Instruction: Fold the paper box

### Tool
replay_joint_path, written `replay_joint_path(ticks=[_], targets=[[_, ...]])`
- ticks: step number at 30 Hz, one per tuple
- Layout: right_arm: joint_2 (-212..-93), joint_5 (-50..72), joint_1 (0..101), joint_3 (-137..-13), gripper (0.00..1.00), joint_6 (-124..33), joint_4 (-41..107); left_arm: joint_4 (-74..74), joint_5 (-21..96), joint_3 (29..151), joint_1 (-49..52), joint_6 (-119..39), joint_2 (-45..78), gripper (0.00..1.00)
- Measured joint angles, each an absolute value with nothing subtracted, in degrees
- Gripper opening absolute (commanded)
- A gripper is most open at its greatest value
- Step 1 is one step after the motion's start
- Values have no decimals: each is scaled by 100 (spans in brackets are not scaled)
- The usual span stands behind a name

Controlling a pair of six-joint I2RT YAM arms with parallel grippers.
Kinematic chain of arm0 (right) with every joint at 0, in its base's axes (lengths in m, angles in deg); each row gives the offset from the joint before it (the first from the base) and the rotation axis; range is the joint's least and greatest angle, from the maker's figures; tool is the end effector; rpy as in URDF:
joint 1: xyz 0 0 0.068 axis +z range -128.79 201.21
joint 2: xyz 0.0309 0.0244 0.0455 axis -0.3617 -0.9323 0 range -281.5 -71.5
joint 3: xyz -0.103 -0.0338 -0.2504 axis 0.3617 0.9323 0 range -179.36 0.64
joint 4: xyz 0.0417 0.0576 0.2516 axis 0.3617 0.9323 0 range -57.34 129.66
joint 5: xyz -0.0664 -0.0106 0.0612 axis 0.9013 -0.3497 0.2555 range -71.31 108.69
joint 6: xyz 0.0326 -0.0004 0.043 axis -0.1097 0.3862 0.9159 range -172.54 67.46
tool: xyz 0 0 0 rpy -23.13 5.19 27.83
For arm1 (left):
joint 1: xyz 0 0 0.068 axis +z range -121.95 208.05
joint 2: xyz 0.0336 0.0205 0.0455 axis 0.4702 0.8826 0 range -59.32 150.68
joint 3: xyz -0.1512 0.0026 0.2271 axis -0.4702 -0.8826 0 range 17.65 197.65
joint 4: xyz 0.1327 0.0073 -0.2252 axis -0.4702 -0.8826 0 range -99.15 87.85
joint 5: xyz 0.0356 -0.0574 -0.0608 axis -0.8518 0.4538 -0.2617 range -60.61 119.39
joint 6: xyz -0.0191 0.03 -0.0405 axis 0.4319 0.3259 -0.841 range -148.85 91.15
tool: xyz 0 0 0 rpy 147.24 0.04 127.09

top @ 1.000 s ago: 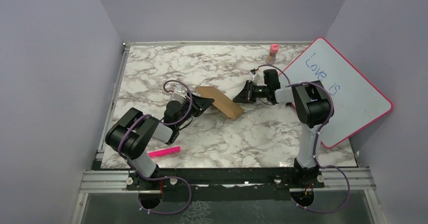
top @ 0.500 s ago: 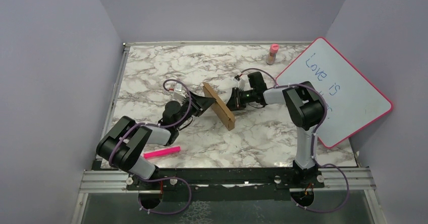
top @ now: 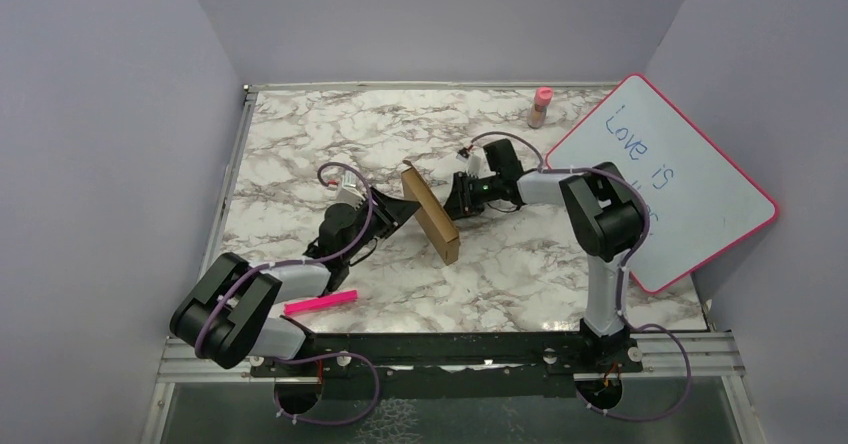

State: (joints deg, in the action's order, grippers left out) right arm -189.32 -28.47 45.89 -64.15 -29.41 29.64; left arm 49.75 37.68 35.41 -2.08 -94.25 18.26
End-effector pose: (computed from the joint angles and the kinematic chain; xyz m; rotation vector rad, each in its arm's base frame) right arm 0.3540 0.1915 0.1121 -0.4302 2.4909 1.3643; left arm 0.2106 -0.1281 0.1746 -0.4623 1.8504 -1.3191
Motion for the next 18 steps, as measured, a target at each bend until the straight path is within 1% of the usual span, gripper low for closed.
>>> replay_joint_path(ticks=[5,9,13,15,18], targets=[[-18652,-2379,4454,-6413,41,-3033,3187,4720,3698,3511,-206,-9233,1780,44],[-18320,-1879,4277,-6406,44,-3122,3460,4346,3864,3594,137,-8949,1587,47],[-17736,-1433,4222,-6406,47,-3271,3788,4055,4087,3729,611,-8708,1445,49],[-17377,-1276,4227,-6406,48,-3361,3956,3948,4192,3747,729,-8632,1389,52],[-16803,-1092,4233,-6409,50,-3509,4214,3714,4341,3747,928,-8459,1281,61]])
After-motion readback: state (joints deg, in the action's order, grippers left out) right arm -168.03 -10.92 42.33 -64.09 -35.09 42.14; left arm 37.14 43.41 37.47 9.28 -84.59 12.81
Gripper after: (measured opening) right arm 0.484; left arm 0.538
